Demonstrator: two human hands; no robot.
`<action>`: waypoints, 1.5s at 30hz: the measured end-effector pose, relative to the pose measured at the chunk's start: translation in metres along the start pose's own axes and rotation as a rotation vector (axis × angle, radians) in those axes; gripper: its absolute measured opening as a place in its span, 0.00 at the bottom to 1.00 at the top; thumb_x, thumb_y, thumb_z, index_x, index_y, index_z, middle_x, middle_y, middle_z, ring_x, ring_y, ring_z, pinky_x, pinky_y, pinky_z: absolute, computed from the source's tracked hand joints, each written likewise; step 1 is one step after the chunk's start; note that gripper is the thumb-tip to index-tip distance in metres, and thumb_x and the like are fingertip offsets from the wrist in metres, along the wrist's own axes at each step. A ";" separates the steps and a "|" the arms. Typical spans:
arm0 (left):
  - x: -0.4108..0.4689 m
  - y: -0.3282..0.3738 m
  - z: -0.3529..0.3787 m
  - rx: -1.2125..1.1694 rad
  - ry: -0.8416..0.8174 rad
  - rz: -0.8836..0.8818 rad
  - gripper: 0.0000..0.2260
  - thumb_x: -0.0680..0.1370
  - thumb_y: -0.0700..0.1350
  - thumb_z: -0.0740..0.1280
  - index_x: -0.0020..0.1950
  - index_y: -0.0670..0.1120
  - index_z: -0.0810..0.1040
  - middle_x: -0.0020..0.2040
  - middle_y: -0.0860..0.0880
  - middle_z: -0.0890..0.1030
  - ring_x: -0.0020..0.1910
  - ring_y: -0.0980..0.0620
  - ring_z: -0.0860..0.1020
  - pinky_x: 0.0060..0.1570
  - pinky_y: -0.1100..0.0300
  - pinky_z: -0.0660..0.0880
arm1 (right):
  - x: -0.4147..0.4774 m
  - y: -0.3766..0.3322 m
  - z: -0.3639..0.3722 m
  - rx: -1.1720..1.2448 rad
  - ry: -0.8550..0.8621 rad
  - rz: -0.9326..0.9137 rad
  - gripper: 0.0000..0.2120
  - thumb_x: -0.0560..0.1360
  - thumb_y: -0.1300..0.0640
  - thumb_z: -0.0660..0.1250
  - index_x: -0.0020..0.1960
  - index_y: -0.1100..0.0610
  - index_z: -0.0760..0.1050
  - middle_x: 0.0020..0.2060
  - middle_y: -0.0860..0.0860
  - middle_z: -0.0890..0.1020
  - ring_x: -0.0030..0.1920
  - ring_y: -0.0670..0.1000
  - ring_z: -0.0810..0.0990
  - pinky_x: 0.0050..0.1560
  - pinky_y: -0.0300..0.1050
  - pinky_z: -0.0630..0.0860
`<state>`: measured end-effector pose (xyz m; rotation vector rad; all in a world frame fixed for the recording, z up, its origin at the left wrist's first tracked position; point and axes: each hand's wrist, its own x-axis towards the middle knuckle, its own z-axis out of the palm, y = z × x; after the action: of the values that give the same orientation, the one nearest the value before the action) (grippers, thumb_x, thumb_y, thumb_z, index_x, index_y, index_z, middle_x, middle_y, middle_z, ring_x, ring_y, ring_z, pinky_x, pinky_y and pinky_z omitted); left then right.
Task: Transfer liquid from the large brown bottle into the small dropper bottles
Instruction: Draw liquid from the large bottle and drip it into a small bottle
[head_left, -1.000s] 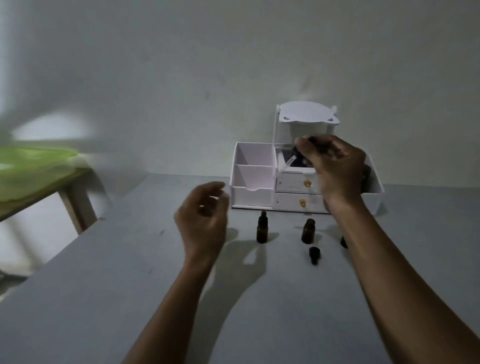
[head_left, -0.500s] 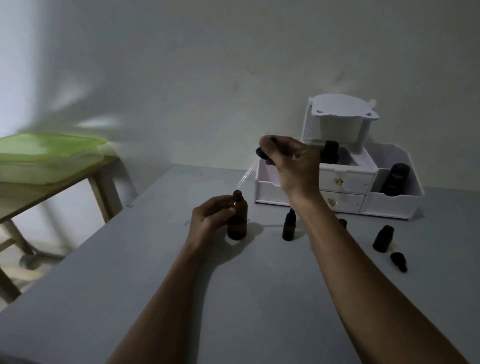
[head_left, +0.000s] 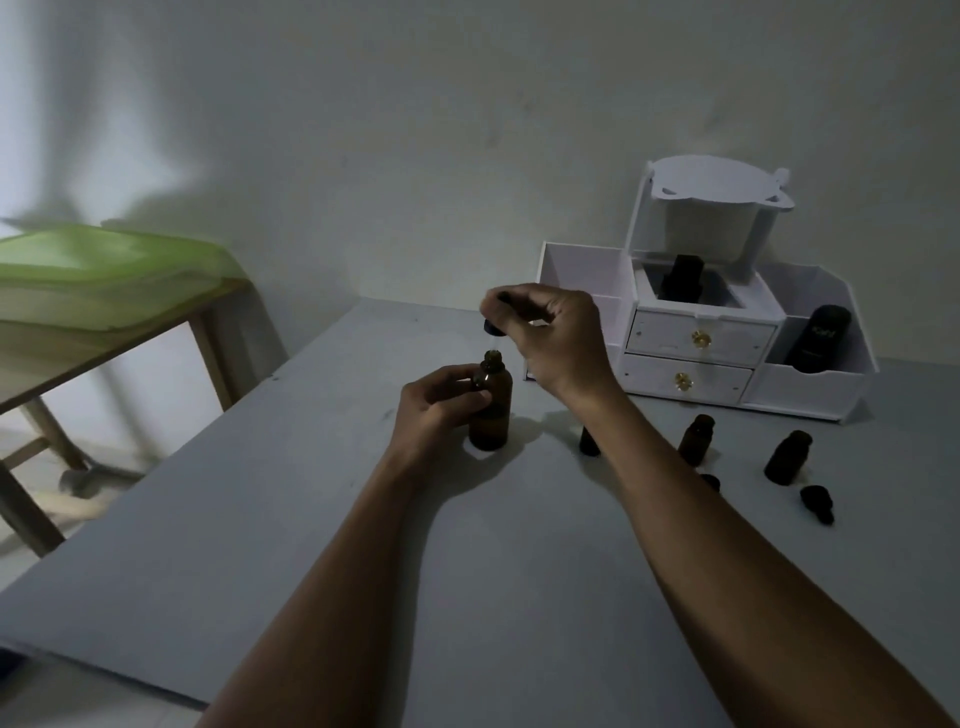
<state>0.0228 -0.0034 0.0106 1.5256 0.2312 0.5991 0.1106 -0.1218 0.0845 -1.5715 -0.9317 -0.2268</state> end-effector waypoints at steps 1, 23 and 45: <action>0.000 0.000 0.000 0.003 0.000 0.000 0.14 0.74 0.32 0.69 0.53 0.47 0.84 0.44 0.50 0.87 0.46 0.52 0.85 0.47 0.59 0.82 | -0.002 0.003 0.002 -0.014 -0.017 0.008 0.08 0.75 0.57 0.74 0.50 0.60 0.85 0.40 0.51 0.87 0.41 0.45 0.86 0.49 0.40 0.82; -0.004 0.004 0.002 0.001 -0.002 0.010 0.12 0.73 0.36 0.71 0.51 0.52 0.83 0.46 0.51 0.86 0.44 0.57 0.85 0.41 0.66 0.80 | -0.009 0.022 0.012 -0.139 0.009 0.015 0.05 0.74 0.59 0.74 0.45 0.60 0.86 0.38 0.52 0.87 0.38 0.45 0.85 0.46 0.37 0.82; -0.006 0.005 0.003 -0.037 0.034 -0.017 0.12 0.75 0.36 0.69 0.55 0.48 0.82 0.43 0.55 0.87 0.43 0.61 0.84 0.44 0.65 0.80 | 0.028 -0.041 -0.021 -0.016 0.117 -0.072 0.07 0.74 0.56 0.74 0.48 0.60 0.85 0.38 0.51 0.87 0.39 0.44 0.86 0.47 0.37 0.82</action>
<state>0.0183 -0.0098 0.0138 1.4768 0.2575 0.6132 0.1089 -0.1317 0.1375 -1.5242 -0.8978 -0.3740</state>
